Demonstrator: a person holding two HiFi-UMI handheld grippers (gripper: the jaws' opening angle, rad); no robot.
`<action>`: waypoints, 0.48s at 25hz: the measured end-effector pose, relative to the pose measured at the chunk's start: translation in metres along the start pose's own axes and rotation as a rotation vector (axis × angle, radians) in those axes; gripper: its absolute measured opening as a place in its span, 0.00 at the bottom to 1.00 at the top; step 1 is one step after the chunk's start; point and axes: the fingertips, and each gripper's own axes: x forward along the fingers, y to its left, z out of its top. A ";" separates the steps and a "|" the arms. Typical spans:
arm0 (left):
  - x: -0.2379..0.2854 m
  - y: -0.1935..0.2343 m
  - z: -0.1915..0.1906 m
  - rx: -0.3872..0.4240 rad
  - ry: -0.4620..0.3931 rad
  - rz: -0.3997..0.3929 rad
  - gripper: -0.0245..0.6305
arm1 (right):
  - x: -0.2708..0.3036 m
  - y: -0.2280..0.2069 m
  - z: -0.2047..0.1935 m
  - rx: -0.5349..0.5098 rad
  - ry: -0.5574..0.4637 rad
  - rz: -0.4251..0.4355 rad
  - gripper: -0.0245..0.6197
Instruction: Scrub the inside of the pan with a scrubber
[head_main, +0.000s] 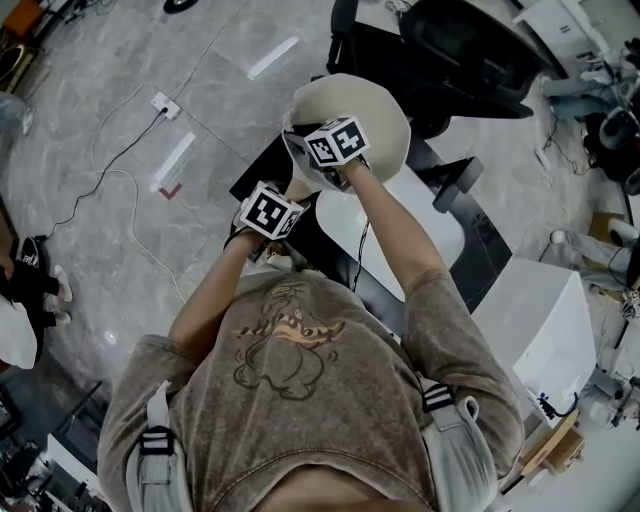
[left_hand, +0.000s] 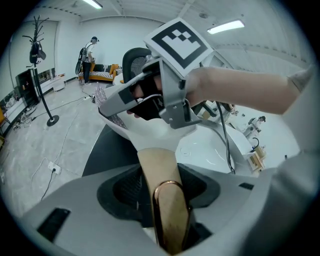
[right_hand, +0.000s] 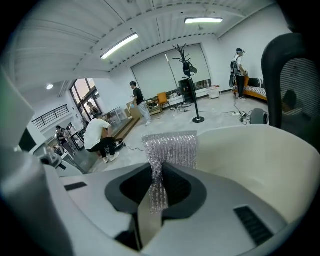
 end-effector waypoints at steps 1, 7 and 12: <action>-0.001 0.000 0.000 0.000 0.001 0.000 0.39 | 0.002 -0.003 0.000 0.007 0.004 -0.004 0.16; -0.004 0.001 0.000 0.007 -0.002 -0.007 0.39 | 0.012 -0.021 0.004 0.061 0.005 -0.043 0.17; -0.002 0.000 0.001 0.006 0.005 -0.010 0.39 | 0.016 -0.045 0.011 0.076 -0.026 -0.109 0.17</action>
